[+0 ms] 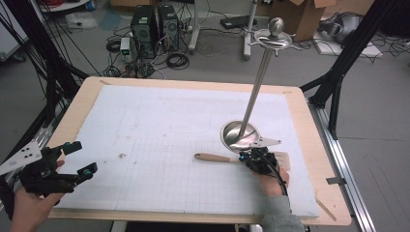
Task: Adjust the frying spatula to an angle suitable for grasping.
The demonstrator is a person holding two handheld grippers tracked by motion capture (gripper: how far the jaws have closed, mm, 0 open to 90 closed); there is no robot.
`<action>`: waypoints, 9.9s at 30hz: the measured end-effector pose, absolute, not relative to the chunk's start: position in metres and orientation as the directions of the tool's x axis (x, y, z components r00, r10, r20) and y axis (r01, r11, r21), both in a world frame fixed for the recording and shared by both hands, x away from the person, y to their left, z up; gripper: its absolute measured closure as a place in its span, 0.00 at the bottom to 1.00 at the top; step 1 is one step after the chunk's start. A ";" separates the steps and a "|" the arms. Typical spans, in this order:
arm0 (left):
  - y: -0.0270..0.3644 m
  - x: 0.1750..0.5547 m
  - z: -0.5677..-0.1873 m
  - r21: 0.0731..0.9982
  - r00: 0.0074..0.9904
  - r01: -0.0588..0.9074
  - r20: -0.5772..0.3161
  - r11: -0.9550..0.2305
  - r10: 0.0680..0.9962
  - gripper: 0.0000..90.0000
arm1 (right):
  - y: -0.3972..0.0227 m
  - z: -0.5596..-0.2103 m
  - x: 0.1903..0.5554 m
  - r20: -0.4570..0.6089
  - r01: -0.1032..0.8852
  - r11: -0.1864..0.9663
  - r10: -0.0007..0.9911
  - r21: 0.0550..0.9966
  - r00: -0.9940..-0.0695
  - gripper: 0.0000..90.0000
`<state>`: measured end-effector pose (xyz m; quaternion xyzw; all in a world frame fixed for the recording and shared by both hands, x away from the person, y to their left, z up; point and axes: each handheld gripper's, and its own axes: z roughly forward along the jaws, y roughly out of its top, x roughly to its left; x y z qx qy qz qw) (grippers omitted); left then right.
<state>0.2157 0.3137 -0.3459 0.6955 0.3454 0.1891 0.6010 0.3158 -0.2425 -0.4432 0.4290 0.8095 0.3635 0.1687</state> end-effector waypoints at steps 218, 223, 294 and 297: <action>0.306 0.219 -0.360 0.952 0.684 0.294 -0.150 -0.082 0.714 0.04 | -0.188 -0.451 0.313 -0.097 0.457 0.467 0.772 0.757 -0.628 1.00; 0.305 0.220 -0.361 0.951 0.686 0.298 -0.148 -0.089 0.712 0.04 | -0.187 -0.451 0.312 -0.106 0.453 0.473 0.771 0.756 -0.628 1.00; 0.278 0.248 -0.367 0.941 0.738 0.317 -0.164 -0.120 0.655 0.04 | -0.285 -0.431 0.297 0.047 0.561 0.370 0.805 0.740 -0.592 1.00; 0.278 0.249 -0.368 0.941 0.739 0.315 -0.160 -0.126 0.654 0.04 | -0.283 -0.434 0.297 0.045 0.581 0.389 0.804 0.715 -0.593 1.00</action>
